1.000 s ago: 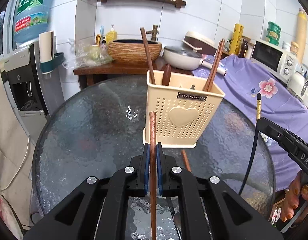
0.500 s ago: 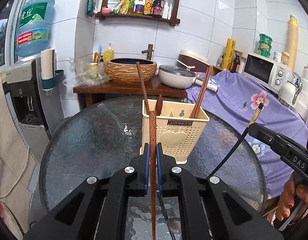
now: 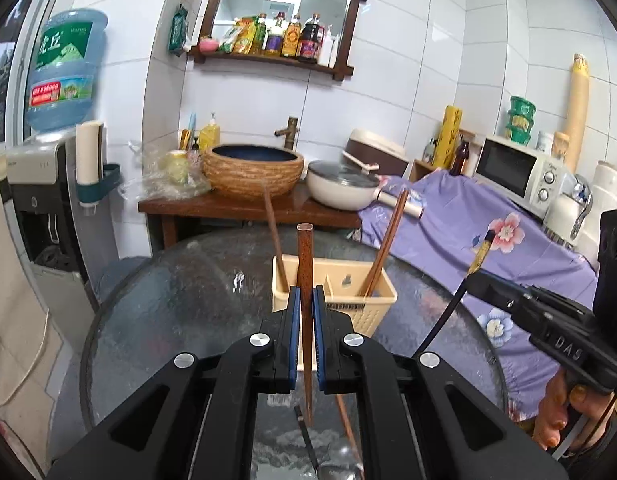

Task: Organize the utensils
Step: 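Lift both chopsticks over the cream holder and lower them in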

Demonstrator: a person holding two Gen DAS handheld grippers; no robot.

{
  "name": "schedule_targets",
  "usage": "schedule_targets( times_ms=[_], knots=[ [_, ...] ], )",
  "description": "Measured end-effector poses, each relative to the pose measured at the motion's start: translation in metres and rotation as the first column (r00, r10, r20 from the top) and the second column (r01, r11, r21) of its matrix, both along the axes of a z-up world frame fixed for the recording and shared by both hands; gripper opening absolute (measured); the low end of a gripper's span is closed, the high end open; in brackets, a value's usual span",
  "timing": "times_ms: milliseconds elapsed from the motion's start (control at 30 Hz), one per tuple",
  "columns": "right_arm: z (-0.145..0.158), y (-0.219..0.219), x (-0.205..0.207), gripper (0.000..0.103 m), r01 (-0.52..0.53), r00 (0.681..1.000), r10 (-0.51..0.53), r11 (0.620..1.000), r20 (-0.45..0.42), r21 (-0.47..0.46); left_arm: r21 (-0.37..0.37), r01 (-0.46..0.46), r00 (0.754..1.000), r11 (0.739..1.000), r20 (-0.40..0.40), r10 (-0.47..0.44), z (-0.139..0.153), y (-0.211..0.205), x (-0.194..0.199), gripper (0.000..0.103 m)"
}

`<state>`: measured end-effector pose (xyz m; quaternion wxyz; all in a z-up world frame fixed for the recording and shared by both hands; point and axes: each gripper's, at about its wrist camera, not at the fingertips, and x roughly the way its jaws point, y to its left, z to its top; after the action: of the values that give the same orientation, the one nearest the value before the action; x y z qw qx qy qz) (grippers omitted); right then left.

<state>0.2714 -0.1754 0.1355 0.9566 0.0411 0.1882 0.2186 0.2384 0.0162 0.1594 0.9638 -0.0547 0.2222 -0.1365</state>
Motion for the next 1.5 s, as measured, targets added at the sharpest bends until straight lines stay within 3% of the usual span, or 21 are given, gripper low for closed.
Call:
schedule_targets(
  times_ms=[200,367,533,833,1200,1500],
  knots=[
    [0.043,0.003,0.014,0.007,0.010,0.999,-0.010,1.000,0.031,0.000,-0.026,0.014,0.999,1.000,0.036,-0.013,0.046,-0.004,0.019,0.006],
    [0.084,0.004,0.025,0.007,0.037,0.996,-0.038,0.999,0.083,0.006,-0.088,0.018,0.998,0.996,0.069,-0.012,0.089,-0.001,0.036,0.006],
    [0.105,0.006,0.040,0.007,0.083,0.988,-0.084,0.996,0.132,0.007,-0.123,-0.047,0.991,0.991,0.120,0.062,0.110,0.000,0.055,0.006],
    [0.068,0.003,0.079,0.007,0.153,0.985,-0.152,0.988,0.085,-0.004,-0.081,-0.149,0.985,0.986,0.078,0.155,0.071,-0.011,0.094,0.006],
    [0.006,0.002,0.100,0.007,0.164,0.986,-0.164,0.986,-0.003,-0.027,-0.025,-0.147,0.989,0.989,-0.033,0.146,0.006,-0.019,0.111,0.006],
    [-0.013,0.002,0.105,0.007,0.174,0.984,-0.174,0.984,-0.023,-0.032,0.027,-0.146,0.986,0.989,-0.082,0.148,-0.022,-0.025,0.120,0.006]
  ],
)
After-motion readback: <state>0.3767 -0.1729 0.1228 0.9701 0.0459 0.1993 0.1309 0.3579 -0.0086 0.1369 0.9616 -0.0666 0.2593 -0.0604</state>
